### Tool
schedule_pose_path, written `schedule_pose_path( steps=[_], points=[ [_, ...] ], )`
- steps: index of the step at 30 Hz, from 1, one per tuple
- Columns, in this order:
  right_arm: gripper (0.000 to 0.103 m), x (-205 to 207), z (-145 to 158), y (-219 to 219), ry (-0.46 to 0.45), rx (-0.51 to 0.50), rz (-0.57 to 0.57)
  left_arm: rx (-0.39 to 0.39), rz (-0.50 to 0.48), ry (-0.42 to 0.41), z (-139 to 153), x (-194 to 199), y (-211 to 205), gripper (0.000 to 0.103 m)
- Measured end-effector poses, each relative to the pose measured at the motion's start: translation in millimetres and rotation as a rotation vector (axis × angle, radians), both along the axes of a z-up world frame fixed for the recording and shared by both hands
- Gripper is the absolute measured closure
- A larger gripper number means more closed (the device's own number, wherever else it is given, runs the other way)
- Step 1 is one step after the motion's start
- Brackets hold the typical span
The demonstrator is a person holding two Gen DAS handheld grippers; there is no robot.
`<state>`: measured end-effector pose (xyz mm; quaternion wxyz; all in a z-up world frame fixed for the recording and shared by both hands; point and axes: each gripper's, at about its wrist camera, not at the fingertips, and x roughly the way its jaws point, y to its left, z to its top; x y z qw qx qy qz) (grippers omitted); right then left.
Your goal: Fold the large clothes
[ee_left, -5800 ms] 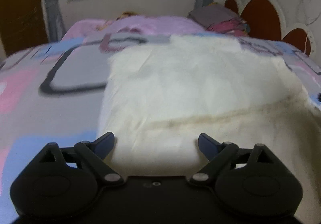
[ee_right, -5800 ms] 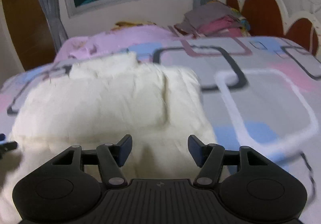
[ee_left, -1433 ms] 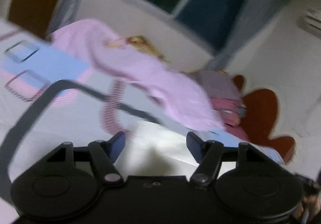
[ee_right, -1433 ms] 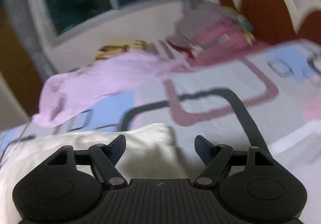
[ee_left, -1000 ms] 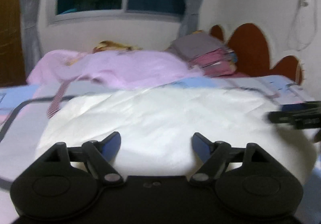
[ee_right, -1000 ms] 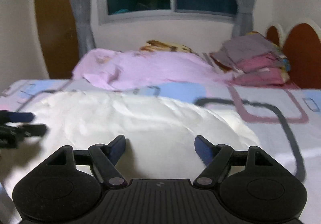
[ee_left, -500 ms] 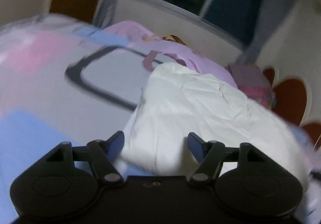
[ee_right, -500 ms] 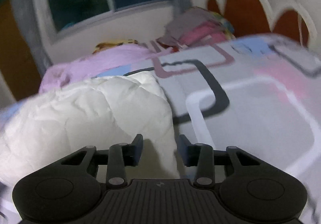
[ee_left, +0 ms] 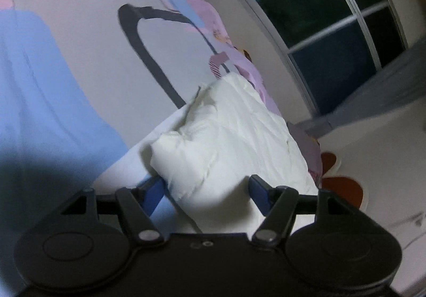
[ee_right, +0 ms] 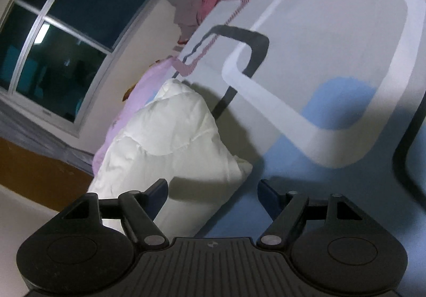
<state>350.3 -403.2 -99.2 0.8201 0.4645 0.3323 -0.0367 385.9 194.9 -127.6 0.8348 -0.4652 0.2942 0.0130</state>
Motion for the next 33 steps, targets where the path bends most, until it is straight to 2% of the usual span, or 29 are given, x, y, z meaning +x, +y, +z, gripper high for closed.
schedule_pose_path(
  steps=[2, 7, 9, 10, 11, 12, 13, 14, 16, 19, 24, 33],
  points=[
    [0.029, -0.8, 2.8, 1.7, -0.006, -0.011, -0.004, -0.009, 0.006, -0.007, 0.4, -2.5, 0.3, 0.036],
    [0.029, 14.6, -18.6, 4.8, 0.031, 0.097, 0.002, -0.015, 0.005, -0.018, -7.1, 5.3, -4.2, 0.036],
    [0.029, 22.3, -22.6, 8.5, 0.025, 0.086, -0.011, -0.012, 0.001, -0.025, -8.8, 12.1, -8.4, 0.038],
    [0.029, 25.4, -22.6, 9.2, 0.018, 0.079, -0.021, -0.012, -0.001, -0.021, -9.3, 16.2, -8.9, 0.041],
    [0.03, 29.2, -22.3, 10.4, 0.013, 0.073, -0.027, -0.016, -0.003, -0.019, -10.0, 21.3, -8.8, 0.048],
    [0.044, 32.9, -21.3, 11.4, 0.009, 0.064, -0.026, -0.02, -0.01, -0.019, -10.5, 24.2, -8.4, 0.055],
    [0.056, 35.9, -19.5, 12.5, -0.001, 0.053, -0.013, -0.028, -0.026, -0.025, -11.4, 27.9, -8.0, 0.068],
    [0.062, 37.7, -16.3, 14.1, -0.015, 0.035, 0.001, -0.03, -0.035, -0.032, -10.5, 28.8, -8.1, 0.075],
    [0.074, 35.4, -7.7, 16.1, -0.032, 0.004, 0.024, -0.011, -0.048, -0.044, -2.6, 27.1, -10.3, 0.08],
    [0.078, 21.4, 8.2, 16.5, -0.071, -0.022, 0.033, 0.009, -0.062, -0.073, 11.7, 15.7, -11.6, 0.082],
    [0.078, -21.6, 29.2, 16.8, -0.092, -0.052, 0.062, 0.024, -0.08, -0.085, 27.6, -21.8, -11.9, 0.082],
    [0.078, -114.4, 35.1, 18.5, -0.062, -0.081, 0.084, 0.024, -0.079, -0.046, 25.9, -116.2, -16.6, 0.082]
  ],
)
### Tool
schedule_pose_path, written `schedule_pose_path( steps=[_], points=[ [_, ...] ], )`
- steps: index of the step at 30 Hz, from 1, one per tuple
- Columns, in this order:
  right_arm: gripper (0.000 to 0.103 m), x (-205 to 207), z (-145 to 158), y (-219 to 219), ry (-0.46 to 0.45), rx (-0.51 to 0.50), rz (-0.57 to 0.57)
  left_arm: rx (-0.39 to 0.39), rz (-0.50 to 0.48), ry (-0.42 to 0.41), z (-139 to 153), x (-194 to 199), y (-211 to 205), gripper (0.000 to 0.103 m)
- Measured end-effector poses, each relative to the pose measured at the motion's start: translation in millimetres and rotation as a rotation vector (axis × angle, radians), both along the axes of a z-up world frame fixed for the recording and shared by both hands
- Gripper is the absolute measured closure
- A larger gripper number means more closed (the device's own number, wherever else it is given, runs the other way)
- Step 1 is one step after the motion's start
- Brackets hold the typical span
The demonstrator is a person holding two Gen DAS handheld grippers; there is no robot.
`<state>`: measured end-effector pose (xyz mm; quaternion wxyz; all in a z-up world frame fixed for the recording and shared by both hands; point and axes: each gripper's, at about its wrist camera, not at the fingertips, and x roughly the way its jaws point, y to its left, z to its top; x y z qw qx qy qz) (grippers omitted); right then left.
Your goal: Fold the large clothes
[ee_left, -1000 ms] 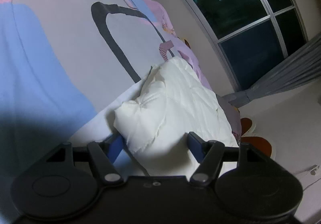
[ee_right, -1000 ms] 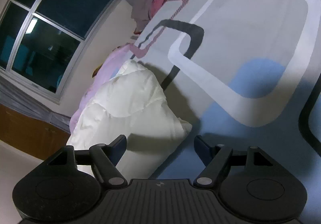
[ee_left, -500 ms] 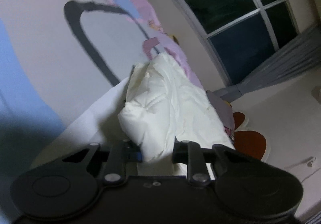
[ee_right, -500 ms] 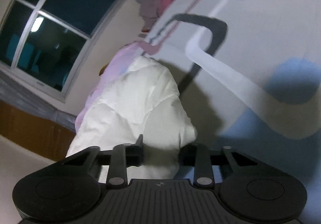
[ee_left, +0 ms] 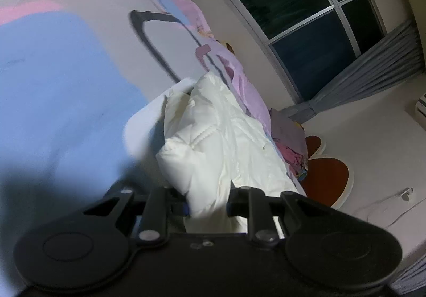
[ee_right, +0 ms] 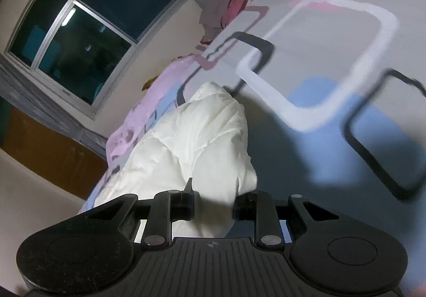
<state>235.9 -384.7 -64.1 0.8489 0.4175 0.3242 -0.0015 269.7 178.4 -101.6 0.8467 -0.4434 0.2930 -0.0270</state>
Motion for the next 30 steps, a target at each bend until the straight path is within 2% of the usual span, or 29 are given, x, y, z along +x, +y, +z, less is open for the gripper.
schedule_pose_path(
  steps=[5, 11, 15, 21, 23, 24, 25, 26, 27, 28, 30],
  points=[
    [0.078, -46.4, 1.2, -3.0, 0.007, -0.01, 0.011, 0.002, 0.008, 0.006, -0.8, -50.6, -3.0, 0.082],
    [0.078, -94.7, -0.3, -2.6, 0.021, -0.019, 0.015, 0.007, 0.01, 0.016, -7.0, -92.8, -4.4, 0.082],
    [0.078, -115.0, -3.0, -3.5, 0.029, -0.019, 0.021, 0.016, 0.003, 0.022, -7.6, -108.3, -3.3, 0.082],
    [0.078, -117.5, -16.7, -6.3, 0.052, -0.005, 0.016, 0.03, -0.004, 0.037, -17.3, -111.3, -4.1, 0.081],
    [0.077, -119.7, -19.1, -8.9, 0.053, 0.002, 0.017, 0.035, -0.001, 0.045, -19.3, -111.8, -4.5, 0.074],
    [0.072, -119.3, -19.5, -10.6, 0.055, 0.007, 0.016, 0.039, 0.003, 0.054, -19.9, -112.3, -4.8, 0.07],
    [0.06, -117.6, -19.7, -12.4, 0.06, 0.008, 0.014, 0.049, 0.007, 0.068, -19.8, -112.9, -4.9, 0.061],
    [0.052, -120.0, -17.8, -13.9, 0.069, -0.007, 0.001, 0.056, 0.015, 0.084, -19.5, -114.5, -4.7, 0.042],
    [0.043, -127.9, -12.4, -14.0, 0.063, -0.035, -0.021, 0.061, 0.028, 0.094, -18.8, -117.0, -3.4, 0.037],
    [0.041, -134.2, -8.7, -16.4, 0.051, -0.058, -0.039, 0.057, 0.032, 0.08, -17.1, -121.3, -1.9, 0.031],
    [0.041, -147.7, -1.4, -23.2, 0.047, -0.073, -0.069, 0.058, 0.027, 0.063, -13.9, -128.3, 0.5, 0.028]
  ],
)
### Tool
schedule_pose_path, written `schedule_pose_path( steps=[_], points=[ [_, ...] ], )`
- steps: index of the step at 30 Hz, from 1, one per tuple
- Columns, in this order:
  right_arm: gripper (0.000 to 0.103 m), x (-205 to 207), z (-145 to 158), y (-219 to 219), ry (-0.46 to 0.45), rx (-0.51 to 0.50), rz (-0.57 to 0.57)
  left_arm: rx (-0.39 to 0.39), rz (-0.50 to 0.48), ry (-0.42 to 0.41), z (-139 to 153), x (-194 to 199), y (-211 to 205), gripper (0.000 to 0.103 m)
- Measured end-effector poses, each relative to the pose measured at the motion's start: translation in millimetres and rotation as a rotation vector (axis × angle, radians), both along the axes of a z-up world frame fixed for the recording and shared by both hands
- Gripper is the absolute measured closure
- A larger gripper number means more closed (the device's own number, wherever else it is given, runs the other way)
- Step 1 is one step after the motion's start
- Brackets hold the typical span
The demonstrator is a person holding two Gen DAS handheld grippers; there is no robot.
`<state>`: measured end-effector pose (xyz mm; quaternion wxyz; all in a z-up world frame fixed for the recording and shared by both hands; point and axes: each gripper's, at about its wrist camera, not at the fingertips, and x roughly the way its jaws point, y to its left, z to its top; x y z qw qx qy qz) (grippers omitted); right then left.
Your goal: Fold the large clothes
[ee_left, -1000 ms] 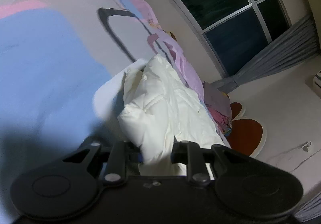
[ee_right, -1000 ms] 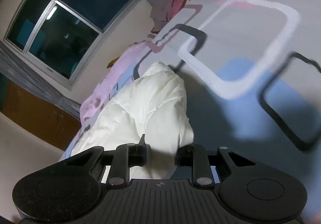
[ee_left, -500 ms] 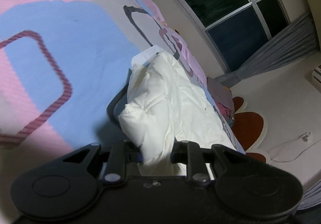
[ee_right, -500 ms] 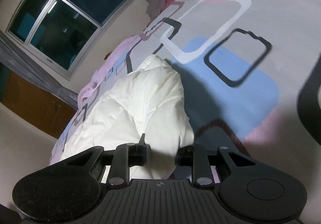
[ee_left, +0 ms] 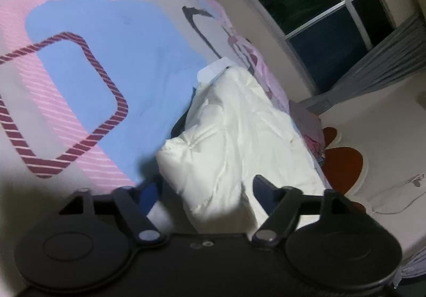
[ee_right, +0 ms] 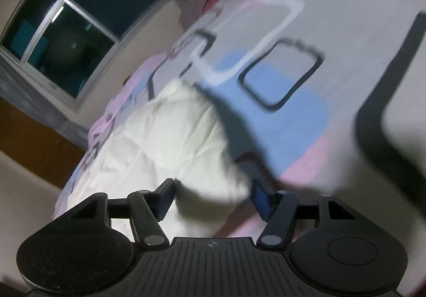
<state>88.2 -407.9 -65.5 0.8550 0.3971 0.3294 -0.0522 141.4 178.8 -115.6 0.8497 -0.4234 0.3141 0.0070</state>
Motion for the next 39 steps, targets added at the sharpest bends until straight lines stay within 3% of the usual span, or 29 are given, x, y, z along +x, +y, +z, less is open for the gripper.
schedule_pose_path(
  steps=[2, 3, 4, 7, 12, 16, 21, 24, 25, 26, 27, 28, 29, 33, 39],
  points=[
    [0.049, -13.7, 13.2, 0.5, -0.045, -0.051, -0.009, -0.004, -0.025, -0.004, 0.1, -2.7, 1.9, 0.03],
    [0.071, -15.5, 20.5, 3.1, -0.055, -0.078, 0.008, -0.003, -0.029, -0.005, -0.4, -2.8, 2.3, 0.031],
    [0.082, -16.2, 27.5, 7.8, -0.065, -0.091, 0.027, -0.007, -0.034, -0.006, -1.2, -2.3, 2.7, 0.033],
    [0.088, -5.2, 45.4, 35.9, -0.093, -0.144, 0.124, -0.032, -0.05, -0.004, -6.2, 5.3, 1.4, 0.041],
    [0.089, 36.4, 60.2, 109.4, -0.095, -0.26, 0.313, -0.017, -0.062, 0.008, -5.5, 25.2, -2.7, 0.059],
    [0.096, 63.0, 62.4, 161.5, -0.115, -0.293, 0.411, 0.053, -0.103, -0.016, 6.5, 27.3, -8.3, 0.071],
    [0.096, 88.4, 44.8, 206.1, -0.074, -0.323, 0.478, 0.062, -0.128, -0.015, 3.8, 26.9, -7.0, 0.067],
    [0.096, 97.7, 28.8, 220.9, -0.022, -0.358, 0.501, 0.065, -0.131, -0.005, 0.0, 29.1, -6.2, 0.055],
    [0.096, 99.3, 22.4, 224.0, -0.003, -0.373, 0.5, 0.073, -0.126, 0.004, -0.8, 31.1, -6.0, 0.044],
    [0.096, 100.7, 18.4, 224.6, 0.01, -0.378, 0.497, 0.075, -0.124, 0.007, -2.5, 33.2, -4.6, 0.044],
    [0.096, 101.2, 16.1, 225.4, 0.017, -0.38, 0.495, 0.063, -0.131, -0.002, -3.4, 33.3, -2.7, 0.051],
    [0.096, 100.2, 16.9, 225.9, 0.02, -0.379, 0.491, 0.041, -0.15, -0.018, -4.3, 35.4, -0.9, 0.065],
    [0.096, 97.2, 21.4, 225.1, 0.013, -0.373, 0.483, 0.043, -0.158, -0.023, -3.0, 36.8, -0.6, 0.069],
    [0.096, 88.9, 34.1, 234.9, -0.004, -0.382, 0.494, 0.112, -0.197, -0.057, 9.6, 35.6, -5.7, 0.075],
    [0.096, 102.6, 10.9, 245.3, 0.086, -0.395, 0.48, 0.177, -0.25, -0.102, 24.6, 35.9, -13.3, 0.076]
  ],
)
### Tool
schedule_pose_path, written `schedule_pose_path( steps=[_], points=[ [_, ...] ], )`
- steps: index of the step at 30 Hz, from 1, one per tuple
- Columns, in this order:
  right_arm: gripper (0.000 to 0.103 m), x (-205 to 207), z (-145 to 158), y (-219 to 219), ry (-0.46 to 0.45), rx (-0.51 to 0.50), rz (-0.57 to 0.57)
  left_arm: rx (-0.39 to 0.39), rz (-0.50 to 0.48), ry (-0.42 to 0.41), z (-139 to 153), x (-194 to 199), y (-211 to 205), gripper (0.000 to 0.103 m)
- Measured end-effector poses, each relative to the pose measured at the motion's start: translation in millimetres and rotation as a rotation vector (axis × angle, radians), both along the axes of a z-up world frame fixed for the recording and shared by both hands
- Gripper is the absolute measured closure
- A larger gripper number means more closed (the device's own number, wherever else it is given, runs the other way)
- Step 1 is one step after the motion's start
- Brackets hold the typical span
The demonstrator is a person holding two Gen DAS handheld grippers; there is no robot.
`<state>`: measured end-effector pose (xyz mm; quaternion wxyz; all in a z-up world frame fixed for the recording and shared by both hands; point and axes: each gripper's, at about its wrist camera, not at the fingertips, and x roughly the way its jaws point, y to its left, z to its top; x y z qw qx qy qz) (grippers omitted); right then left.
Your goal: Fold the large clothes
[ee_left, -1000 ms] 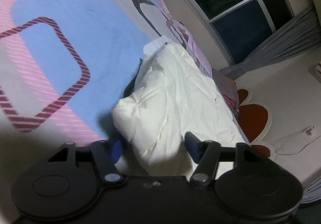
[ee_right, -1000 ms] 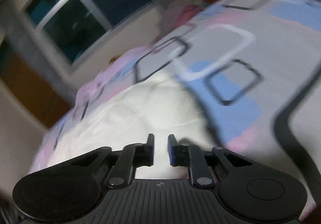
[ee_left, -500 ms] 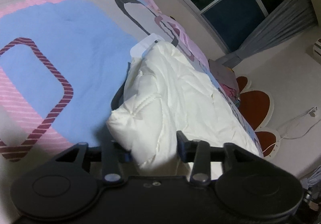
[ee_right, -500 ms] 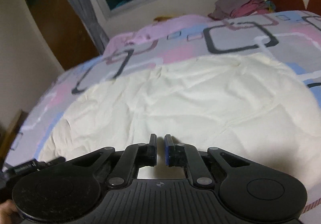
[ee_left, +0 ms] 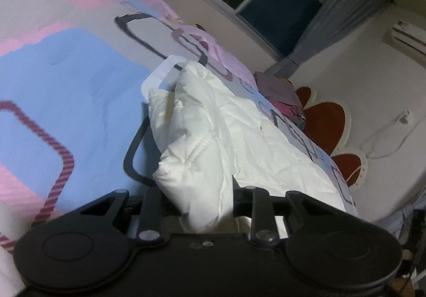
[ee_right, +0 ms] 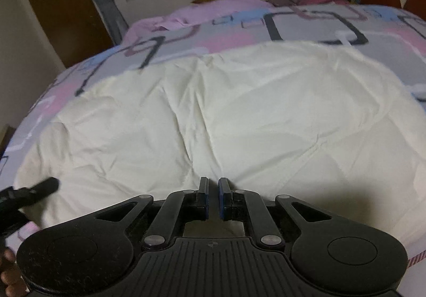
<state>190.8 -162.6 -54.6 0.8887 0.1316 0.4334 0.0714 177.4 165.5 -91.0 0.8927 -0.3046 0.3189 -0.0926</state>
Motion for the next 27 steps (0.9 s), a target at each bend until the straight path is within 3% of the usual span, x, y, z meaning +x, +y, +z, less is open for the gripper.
schedule_pose_path(
  steps=[5, 8, 13, 19, 22, 27],
  points=[
    [0.096, -5.1, 12.7, -3.6, -0.02, 0.051, -0.026, 0.016, -0.023, 0.007, 0.5, 3.2, 1.1, 0.076],
    [0.096, 0.9, 1.3, 0.6, 0.023, 0.036, -0.014, 0.019, -0.029, -0.003, 6.1, 1.7, -1.4, 0.076],
    [0.096, 8.7, -12.5, -4.0, 0.048, 0.068, -0.027, 0.092, -0.09, -0.089, 36.4, 1.5, -20.4, 0.077],
    [0.096, 10.3, -14.5, -20.4, 0.058, 0.131, -0.017, 0.225, -0.25, -0.236, 91.4, 5.2, -81.4, 0.077],
    [0.096, -2.3, 1.0, -52.5, -0.022, 0.237, -0.083, 0.287, -0.338, -0.285, 115.4, 10.4, -125.1, 0.077],
    [0.096, -20.6, 23.6, -143.9, -0.101, 0.29, -0.23, 0.316, -0.476, -0.309, 131.0, 21.0, -203.8, 0.077]
  ],
)
